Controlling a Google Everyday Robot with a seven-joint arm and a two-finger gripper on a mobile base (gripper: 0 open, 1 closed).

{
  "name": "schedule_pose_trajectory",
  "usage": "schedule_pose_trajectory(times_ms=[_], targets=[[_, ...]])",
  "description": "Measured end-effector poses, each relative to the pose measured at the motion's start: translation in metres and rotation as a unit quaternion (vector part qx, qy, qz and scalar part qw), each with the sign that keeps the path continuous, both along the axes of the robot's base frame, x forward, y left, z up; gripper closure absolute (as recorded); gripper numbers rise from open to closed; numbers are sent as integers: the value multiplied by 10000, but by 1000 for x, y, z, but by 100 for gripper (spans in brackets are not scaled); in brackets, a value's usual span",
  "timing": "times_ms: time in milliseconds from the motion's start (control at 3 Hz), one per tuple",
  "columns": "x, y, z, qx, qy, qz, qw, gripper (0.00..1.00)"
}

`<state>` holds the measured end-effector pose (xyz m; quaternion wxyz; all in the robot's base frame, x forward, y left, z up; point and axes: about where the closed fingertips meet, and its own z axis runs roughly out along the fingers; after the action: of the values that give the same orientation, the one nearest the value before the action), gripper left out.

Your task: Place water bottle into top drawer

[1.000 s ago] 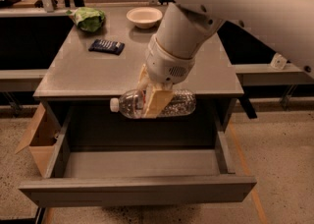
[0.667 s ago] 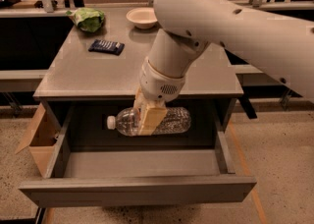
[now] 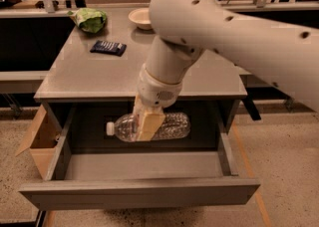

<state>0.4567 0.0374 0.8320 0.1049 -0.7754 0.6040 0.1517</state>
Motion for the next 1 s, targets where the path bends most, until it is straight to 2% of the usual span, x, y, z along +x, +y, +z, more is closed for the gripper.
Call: schedule_pose_trajectory(times_ms=[333, 667, 1000], targets=[[-7, 14, -43, -216, 221, -85, 9995, 100], [-11, 29, -78, -323, 234, -96, 9992, 100], [-5, 41, -104, -393, 144, -177, 9990, 100]])
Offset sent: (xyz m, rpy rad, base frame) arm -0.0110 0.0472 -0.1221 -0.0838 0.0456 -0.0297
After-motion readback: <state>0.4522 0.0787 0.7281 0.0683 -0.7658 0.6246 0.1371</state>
